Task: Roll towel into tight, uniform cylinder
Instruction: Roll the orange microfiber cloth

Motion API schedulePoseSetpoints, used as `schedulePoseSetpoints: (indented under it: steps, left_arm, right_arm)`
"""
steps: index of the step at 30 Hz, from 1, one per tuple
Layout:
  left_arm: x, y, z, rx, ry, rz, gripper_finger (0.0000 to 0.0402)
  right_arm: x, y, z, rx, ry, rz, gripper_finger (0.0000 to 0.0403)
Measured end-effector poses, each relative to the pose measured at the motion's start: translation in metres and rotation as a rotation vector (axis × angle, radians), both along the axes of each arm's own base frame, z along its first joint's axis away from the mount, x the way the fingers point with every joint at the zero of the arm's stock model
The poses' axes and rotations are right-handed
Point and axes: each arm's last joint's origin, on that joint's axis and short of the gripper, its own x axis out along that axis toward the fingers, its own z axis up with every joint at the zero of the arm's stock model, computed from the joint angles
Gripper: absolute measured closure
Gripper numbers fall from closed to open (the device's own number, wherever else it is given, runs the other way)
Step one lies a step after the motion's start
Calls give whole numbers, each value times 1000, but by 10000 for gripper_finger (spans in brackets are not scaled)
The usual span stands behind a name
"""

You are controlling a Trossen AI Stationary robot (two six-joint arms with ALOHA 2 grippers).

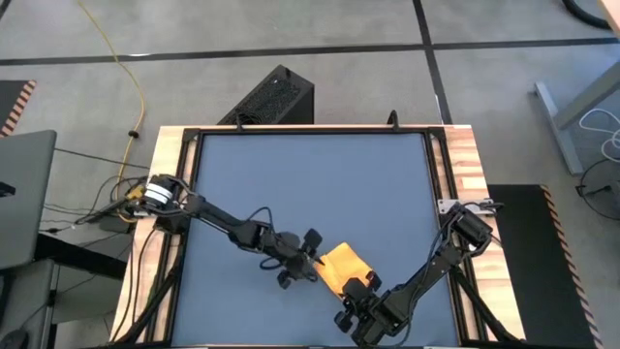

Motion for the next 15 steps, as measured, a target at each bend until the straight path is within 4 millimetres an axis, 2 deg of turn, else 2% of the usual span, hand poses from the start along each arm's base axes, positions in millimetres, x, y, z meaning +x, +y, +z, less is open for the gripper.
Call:
schedulePoseSetpoints:
  steps: [6, 10, 15]
  left_arm:
    - [4, -2, -3, 65, -52, -54, 182]
    - [8, 3, -27, 112, 3, -29, 155]
    - [21, 1, -36, 74, 5, 28, 145]
  right_arm:
    - [0, 0, 0, 11, 9, 4, 353]
    - [0, 0, 0, 15, 11, 5, 352]
    - [0, 1, 0, 26, 10, -2, 352]
